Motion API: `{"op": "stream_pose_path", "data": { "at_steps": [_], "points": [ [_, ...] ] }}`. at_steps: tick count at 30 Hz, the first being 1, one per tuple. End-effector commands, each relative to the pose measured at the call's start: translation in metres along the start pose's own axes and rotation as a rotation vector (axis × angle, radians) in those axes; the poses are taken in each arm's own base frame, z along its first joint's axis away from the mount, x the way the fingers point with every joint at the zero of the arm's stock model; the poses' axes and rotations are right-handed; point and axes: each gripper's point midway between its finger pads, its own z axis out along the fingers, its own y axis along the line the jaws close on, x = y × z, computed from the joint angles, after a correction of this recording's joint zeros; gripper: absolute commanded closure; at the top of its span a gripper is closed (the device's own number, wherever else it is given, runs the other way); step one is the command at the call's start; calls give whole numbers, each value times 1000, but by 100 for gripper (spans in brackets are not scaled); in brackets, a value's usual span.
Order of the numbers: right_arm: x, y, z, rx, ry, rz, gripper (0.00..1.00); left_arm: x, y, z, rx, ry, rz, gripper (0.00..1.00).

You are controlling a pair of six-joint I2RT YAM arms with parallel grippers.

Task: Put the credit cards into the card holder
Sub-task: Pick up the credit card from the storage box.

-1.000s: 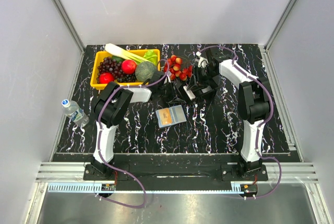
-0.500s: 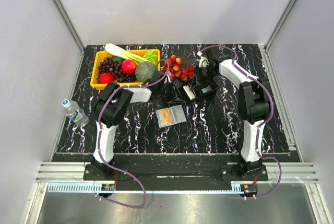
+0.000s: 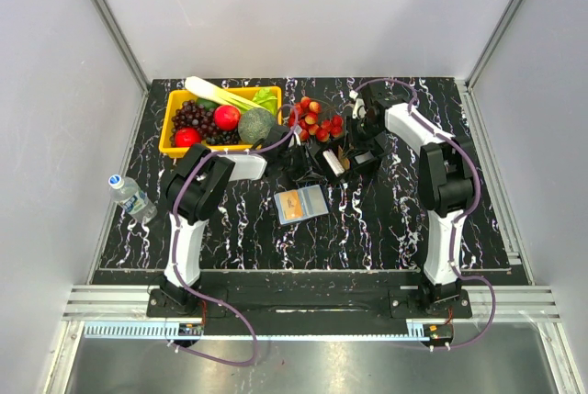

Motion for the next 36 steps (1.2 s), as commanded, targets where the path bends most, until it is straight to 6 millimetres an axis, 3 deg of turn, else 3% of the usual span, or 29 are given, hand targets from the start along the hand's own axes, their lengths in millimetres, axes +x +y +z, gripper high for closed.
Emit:
{"op": "stream_pose_path", "data": {
  "at_steps": [1, 5, 8, 13, 15, 18, 23, 29, 36],
  "points": [
    [2, -10, 5, 76, 15, -29, 93, -11, -28, -1, 92, -28, 43, 73],
    [3, -12, 4, 87, 26, -37, 91, -11, -27, -1, 92, -28, 43, 73],
    [2, -13, 4, 90, 32, -44, 81, -11, -27, 0, 93, -26, 41, 73],
    [7, -10, 8, 64, 66, -51, 85, -12, -27, -1, 95, -27, 40, 73],
    [8, -9, 8, 61, 67, -51, 98, -11, -27, 0, 94, -28, 40, 73],
    [4, -9, 4, 67, 49, -57, 100, -11, -28, -1, 95, -28, 40, 73],
    [-10, -6, -13, 96, -30, -71, 100, -11, -28, -3, 95, -34, 47, 73],
    [-26, -17, -37, 210, -140, -70, 100, -13, -31, -11, 76, -50, 77, 73],
    [-46, -12, -77, 264, -327, -68, 100, -21, -38, -28, 34, -97, 136, 73]
  ]
}}
